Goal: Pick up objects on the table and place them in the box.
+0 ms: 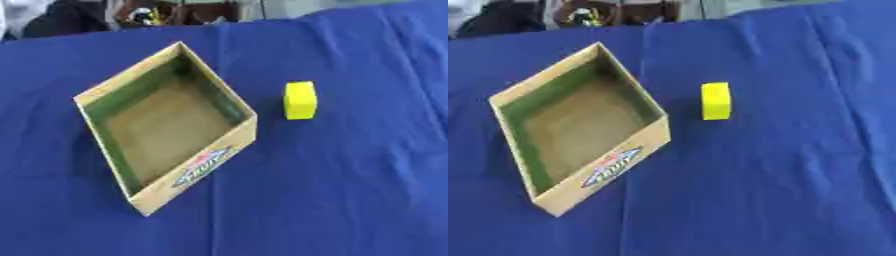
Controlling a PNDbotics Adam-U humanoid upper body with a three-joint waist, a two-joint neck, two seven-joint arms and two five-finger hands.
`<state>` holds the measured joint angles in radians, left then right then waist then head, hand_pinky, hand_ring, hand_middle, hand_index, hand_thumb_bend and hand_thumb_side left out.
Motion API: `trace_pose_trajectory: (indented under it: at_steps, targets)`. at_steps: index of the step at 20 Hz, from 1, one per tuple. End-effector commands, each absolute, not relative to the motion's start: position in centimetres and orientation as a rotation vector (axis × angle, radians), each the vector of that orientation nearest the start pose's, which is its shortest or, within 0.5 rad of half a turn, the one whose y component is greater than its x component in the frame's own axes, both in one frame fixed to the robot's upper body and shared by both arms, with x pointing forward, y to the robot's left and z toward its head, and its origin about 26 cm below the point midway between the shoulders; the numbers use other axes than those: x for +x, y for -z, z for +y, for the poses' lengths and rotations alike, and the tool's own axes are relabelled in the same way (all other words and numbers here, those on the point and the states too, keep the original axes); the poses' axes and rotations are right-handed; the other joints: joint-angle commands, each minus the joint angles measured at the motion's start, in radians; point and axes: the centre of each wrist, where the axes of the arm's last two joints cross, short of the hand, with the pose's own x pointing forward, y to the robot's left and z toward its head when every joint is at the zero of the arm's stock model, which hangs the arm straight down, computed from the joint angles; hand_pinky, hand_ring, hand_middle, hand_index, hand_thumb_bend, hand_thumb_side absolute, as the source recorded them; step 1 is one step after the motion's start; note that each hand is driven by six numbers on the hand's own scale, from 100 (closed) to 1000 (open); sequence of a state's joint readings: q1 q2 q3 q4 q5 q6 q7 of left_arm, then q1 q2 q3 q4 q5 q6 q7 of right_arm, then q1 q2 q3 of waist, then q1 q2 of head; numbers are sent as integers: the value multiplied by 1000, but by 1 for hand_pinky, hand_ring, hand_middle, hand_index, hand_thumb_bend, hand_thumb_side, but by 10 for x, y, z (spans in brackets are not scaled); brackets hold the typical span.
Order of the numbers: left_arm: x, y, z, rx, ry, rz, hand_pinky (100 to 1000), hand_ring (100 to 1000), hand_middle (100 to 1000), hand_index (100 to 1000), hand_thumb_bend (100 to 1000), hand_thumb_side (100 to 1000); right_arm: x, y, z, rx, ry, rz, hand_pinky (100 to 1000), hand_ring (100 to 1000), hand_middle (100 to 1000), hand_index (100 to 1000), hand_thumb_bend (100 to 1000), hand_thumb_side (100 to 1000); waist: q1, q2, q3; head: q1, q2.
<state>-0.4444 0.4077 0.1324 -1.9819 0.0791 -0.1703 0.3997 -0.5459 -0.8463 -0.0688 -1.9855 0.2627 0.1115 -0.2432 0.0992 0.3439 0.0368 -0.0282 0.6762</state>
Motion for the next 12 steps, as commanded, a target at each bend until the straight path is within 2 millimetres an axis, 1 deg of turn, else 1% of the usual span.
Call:
trace_pose_trajectory:
  at_steps: [1, 3, 5, 6, 7, 8, 9, 12]
  targets:
    - [305, -266, 288, -453, 197, 3555, 769, 814, 867, 996, 100, 1000, 285, -350, -312, 1520, 787, 3059, 765, 858, 829, 861, 278, 938, -5, -12, 1, 12, 15]
    - [305, -266, 288, -449, 195, 3556, 768, 813, 867, 996, 100, 1000, 285, -350, -312, 1542, 819, 3038, 770, 861, 835, 870, 304, 948, -6, -7, 0, 7, 13]
    - [305, -266, 287, -446, 196, 3557, 768, 813, 867, 996, 100, 1000, 285, -350, -312, 1560, 840, 3023, 770, 861, 835, 870, 304, 948, -6, -5, 1, 3, 11]
    - [305, -266, 288, -446, 198, 3556, 767, 812, 866, 996, 100, 1000, 284, -351, -311, 1583, 879, 2998, 792, 876, 851, 879, 412, 958, -7, -1, 1, -5, 5]
    - [305, -266, 288, -445, 200, 3556, 767, 813, 866, 996, 100, 1000, 284, -352, -310, 1610, 927, 2967, 800, 883, 859, 888, 441, 965, -7, 1, 1, -11, 0]
    - [305, -266, 288, -443, 202, 3556, 767, 813, 866, 996, 100, 1000, 284, -354, -309, 1635, 979, 2936, 800, 883, 859, 888, 441, 965, -8, 3, 2, -16, -4]
    - [305, -266, 287, -441, 202, 3557, 767, 812, 866, 996, 100, 1000, 284, -355, -308, 1656, 1029, 2905, 816, 896, 873, 899, 481, 977, -9, 5, 3, -22, -9]
    - [305, -265, 286, -429, 195, 3561, 766, 812, 865, 996, 100, 1000, 283, -365, -298, 1702, 1224, 2789, 839, 917, 890, 921, 563, 1000, -12, 8, 5, -48, -24]
